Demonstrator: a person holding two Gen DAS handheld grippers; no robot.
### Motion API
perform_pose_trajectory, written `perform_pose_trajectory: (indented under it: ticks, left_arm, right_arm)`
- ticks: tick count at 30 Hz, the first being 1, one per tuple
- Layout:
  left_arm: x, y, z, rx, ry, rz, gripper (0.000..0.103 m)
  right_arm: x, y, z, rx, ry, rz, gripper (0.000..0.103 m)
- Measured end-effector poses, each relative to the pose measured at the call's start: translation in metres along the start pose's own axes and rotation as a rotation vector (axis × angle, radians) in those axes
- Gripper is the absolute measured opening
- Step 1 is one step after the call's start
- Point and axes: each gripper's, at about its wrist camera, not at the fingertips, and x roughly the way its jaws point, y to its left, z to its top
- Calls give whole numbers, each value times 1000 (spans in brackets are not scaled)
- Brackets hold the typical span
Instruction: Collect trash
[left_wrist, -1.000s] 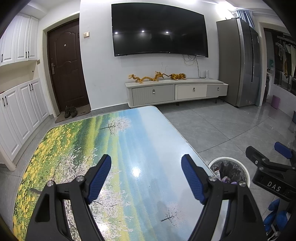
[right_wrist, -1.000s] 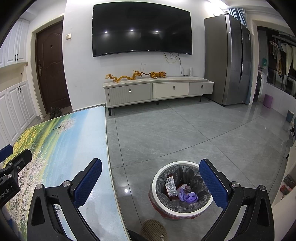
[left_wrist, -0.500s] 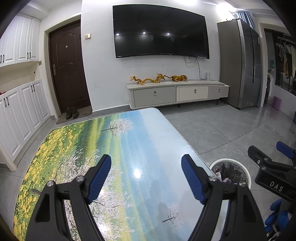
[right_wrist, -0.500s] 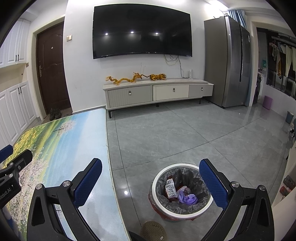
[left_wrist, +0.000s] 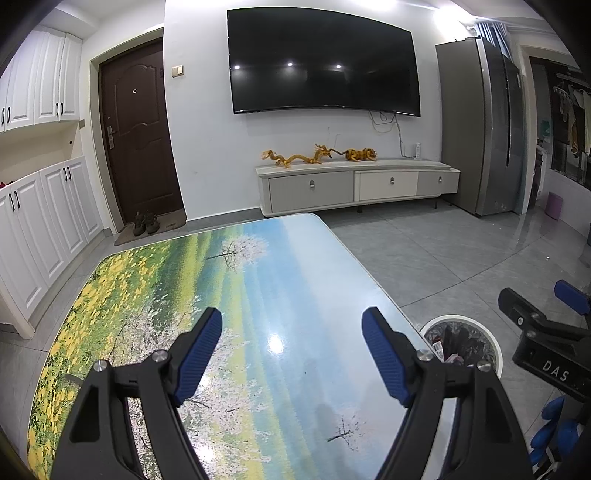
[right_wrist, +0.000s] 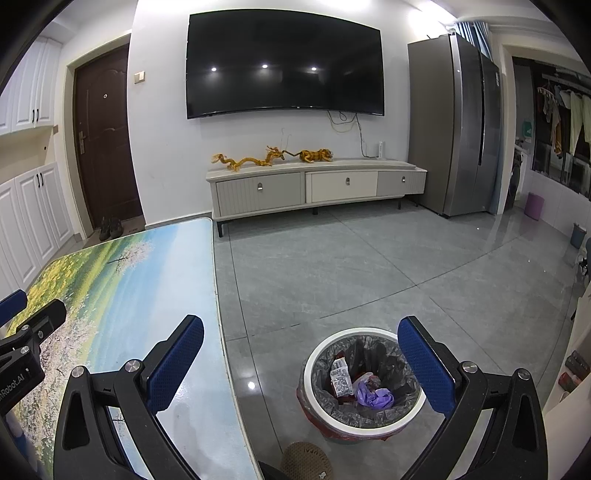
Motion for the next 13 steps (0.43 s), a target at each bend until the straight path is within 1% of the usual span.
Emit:
perform_pose_trajectory:
  ticks: [13]
  left_arm:
    - [1,2,-3,-8,8,2,77]
  right_arm:
    - [0,1,0,-2,-2,-1,103]
